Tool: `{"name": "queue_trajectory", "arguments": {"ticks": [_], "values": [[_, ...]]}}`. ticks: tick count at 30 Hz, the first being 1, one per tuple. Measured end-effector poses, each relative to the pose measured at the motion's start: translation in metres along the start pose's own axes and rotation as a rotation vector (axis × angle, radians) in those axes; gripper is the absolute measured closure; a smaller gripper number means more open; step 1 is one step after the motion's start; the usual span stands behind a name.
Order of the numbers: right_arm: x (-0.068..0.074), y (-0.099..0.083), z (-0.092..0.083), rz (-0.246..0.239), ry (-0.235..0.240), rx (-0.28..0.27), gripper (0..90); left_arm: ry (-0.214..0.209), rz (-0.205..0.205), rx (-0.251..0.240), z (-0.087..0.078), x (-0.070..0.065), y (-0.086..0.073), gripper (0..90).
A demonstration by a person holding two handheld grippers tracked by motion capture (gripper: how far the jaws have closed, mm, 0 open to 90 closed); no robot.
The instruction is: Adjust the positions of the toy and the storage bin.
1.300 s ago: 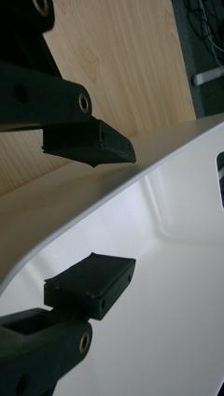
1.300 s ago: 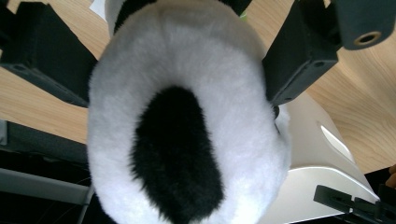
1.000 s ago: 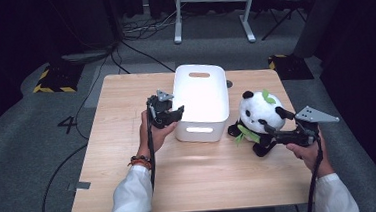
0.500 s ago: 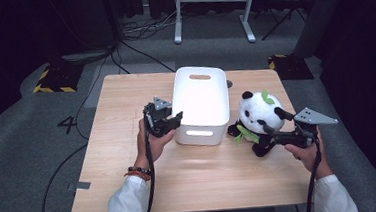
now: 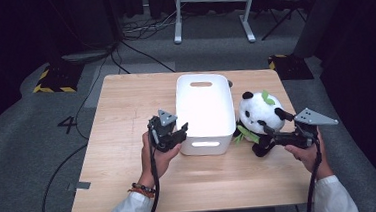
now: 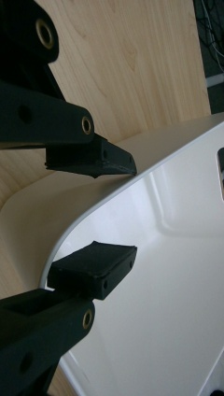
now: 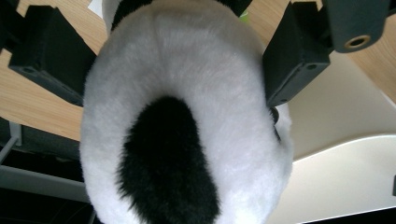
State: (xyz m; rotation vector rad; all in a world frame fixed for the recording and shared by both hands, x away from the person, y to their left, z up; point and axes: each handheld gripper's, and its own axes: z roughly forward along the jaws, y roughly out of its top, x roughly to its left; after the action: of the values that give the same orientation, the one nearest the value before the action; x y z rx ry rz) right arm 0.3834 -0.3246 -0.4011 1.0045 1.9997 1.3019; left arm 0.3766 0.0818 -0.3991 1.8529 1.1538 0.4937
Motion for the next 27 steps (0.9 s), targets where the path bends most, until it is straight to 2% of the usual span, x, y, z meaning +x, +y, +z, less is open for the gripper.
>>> {"name": "queue_trajectory", "arguments": {"ticks": [5, 7, 10, 12, 15, 16, 17, 19, 24, 27], "values": [[0.000, 0.000, -0.001, -0.002, 0.001, 0.002, 14.8, -0.013, 0.002, 0.005, -0.006, -0.008, -0.005, 54.7], [0.000, 0.000, -0.001, -0.003, 0.001, 0.001, 14.6, -0.016, 0.016, 0.011, -0.009, -0.013, -0.007, 54.0], [-0.001, 0.000, -0.001, -0.003, 0.002, -0.004, 14.2, -0.017, 0.043, 0.012, -0.011, -0.019, -0.008, 47.7], [-0.002, 0.000, -0.002, 0.000, 0.006, -0.007, 14.2, -0.020, 0.043, 0.003, -0.010, -0.020, -0.008, 44.4], [-0.001, 0.001, -0.002, -0.005, 0.002, -0.002, 14.0, -0.059, 0.035, -0.001, -0.010, -0.018, -0.007, 35.5], [-0.001, 0.002, -0.002, -0.010, -0.002, 0.000, 13.9, -0.057, 0.039, -0.002, -0.010, -0.018, -0.007, 34.9], [-0.001, 0.003, -0.002, -0.010, -0.007, -0.003, 13.9, -0.060, 0.055, -0.014, -0.011, -0.017, -0.006, 31.9], [-0.001, 0.004, -0.002, -0.008, -0.009, -0.003, 13.9, -0.094, 0.060, -0.047, -0.016, -0.016, -0.004, 28.3], [-0.003, 0.004, -0.002, -0.009, -0.026, -0.002, 11.4, -0.098, 0.098, -0.106, -0.031, -0.014, 0.004, 18.7], [-0.003, 0.005, -0.002, -0.008, -0.046, -0.006, 11.1, -0.082, 0.135, -0.117, -0.040, -0.008, 0.004, 16.3]]}}
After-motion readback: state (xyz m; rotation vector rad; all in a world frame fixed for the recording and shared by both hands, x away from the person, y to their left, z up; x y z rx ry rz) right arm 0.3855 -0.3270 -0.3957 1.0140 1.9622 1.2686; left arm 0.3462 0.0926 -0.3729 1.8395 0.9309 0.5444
